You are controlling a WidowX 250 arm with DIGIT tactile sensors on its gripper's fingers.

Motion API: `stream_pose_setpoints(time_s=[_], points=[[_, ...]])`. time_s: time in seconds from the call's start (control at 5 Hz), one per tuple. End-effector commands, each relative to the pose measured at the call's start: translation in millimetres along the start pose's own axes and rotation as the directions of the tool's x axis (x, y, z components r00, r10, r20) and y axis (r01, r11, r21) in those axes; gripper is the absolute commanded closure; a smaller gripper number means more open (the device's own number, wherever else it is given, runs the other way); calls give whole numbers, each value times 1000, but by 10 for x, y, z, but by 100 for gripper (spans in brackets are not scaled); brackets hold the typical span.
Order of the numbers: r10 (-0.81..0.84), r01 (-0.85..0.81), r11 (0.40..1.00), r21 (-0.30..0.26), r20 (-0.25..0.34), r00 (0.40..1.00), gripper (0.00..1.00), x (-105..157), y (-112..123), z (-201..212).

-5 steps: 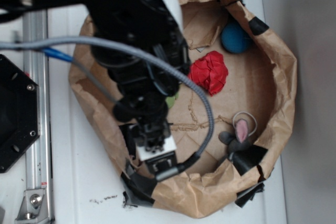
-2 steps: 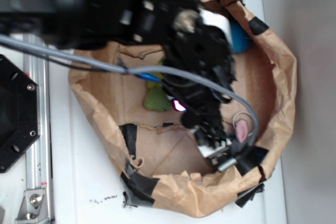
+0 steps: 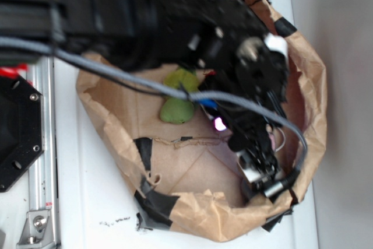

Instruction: Grab the gray animal.

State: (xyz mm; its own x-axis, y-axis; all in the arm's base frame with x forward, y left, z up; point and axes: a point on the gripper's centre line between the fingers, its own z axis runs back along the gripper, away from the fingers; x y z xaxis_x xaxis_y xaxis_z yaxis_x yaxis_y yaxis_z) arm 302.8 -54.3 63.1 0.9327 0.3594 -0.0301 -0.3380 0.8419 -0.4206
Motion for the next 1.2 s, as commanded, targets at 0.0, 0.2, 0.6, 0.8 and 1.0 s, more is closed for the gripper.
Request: stream_pose_setpoints(time_s=[0.0,0.2,0.6,0.8,1.0], points=[[-221,222,975,-14,82,972,0,152,-460,-39],[-324,323,946,24,84,942,0,149,-554,-147],[-334,330,939,97,27,942,100,66,-386,-292],[-350,347,932,101,7,937,100,-23,-353,-211],[-367,367,925,99,-18,930,100,-132,-280,10]])
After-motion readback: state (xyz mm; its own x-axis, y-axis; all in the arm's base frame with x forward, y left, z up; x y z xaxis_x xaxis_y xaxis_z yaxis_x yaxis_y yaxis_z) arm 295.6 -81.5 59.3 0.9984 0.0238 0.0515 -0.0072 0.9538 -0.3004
